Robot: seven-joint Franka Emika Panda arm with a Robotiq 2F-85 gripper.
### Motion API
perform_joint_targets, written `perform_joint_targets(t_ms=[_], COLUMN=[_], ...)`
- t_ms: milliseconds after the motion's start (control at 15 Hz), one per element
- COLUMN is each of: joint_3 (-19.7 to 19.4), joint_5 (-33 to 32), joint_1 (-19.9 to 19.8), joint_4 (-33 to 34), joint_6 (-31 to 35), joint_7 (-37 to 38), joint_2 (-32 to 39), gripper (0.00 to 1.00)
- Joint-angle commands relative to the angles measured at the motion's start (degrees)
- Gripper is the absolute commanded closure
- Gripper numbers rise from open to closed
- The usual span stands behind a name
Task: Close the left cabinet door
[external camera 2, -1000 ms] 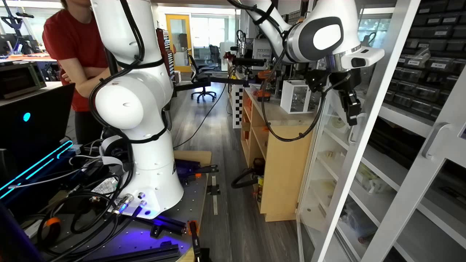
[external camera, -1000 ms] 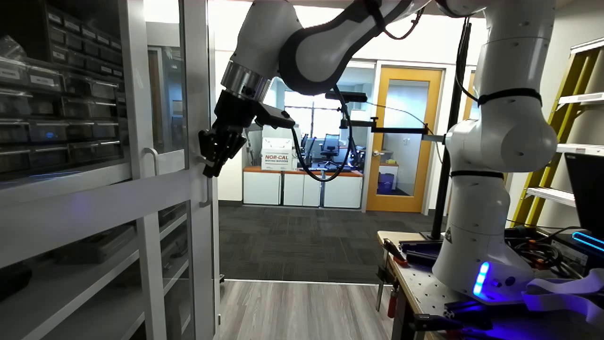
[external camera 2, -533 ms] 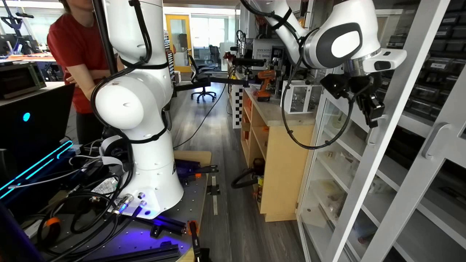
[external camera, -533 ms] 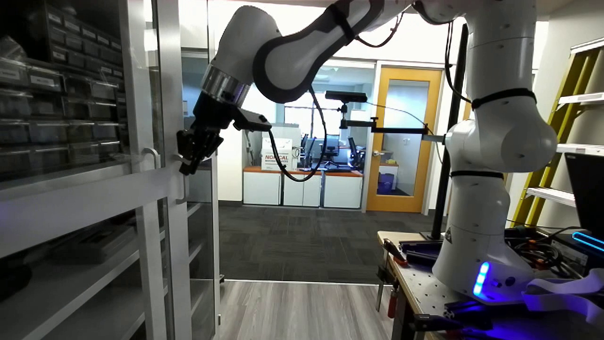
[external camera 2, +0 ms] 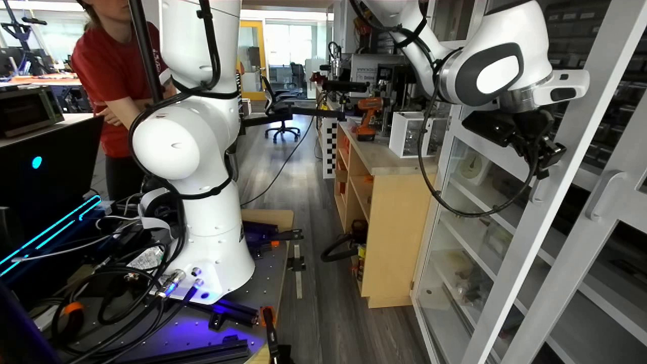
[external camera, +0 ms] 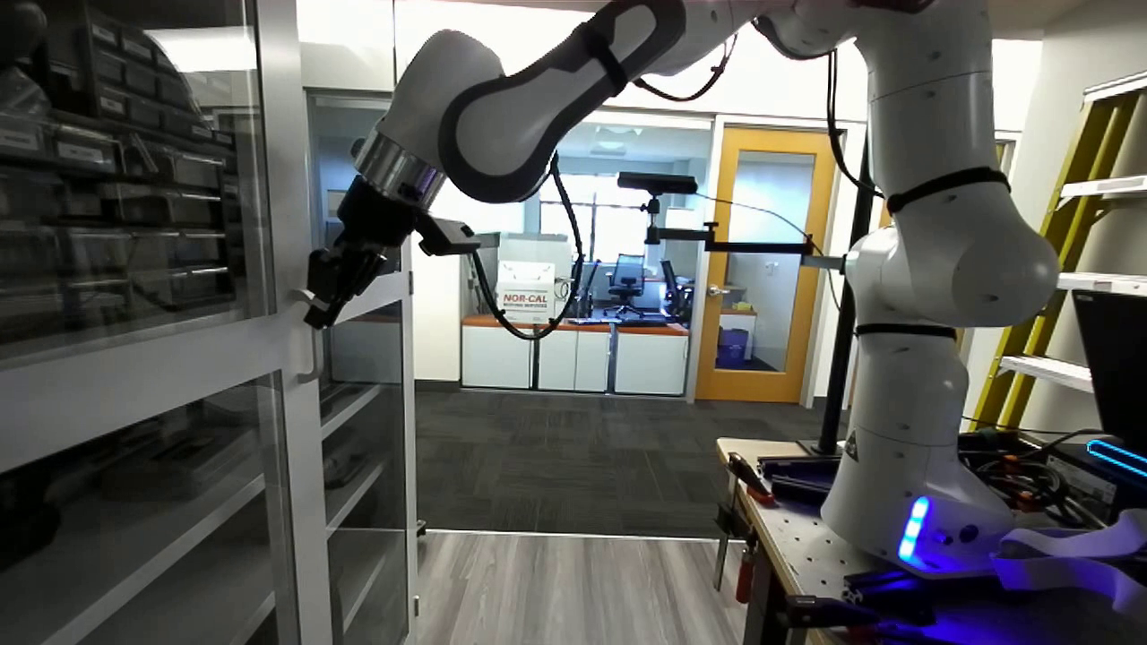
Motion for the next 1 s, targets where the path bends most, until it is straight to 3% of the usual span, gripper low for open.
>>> perform_joint_targets(t_ms=[0,400,867,933], joint_3=[2.31,5.86,6.86,5.11], joint_5=[4.09,7.71,8.17,6.36], joint_1=[-2.55,-4.38,-4.5,-3.33], joint_4=[4.35,12.38,17.68,17.35], joint_6=[2.61,1.87,-2.12,-3.75], joint_7=[-10.35,-19.8,-22.08,-20.69], joint_2=[2.67,9.39,12.81,12.11], gripper=[0.96,0.96,0.94,0.6])
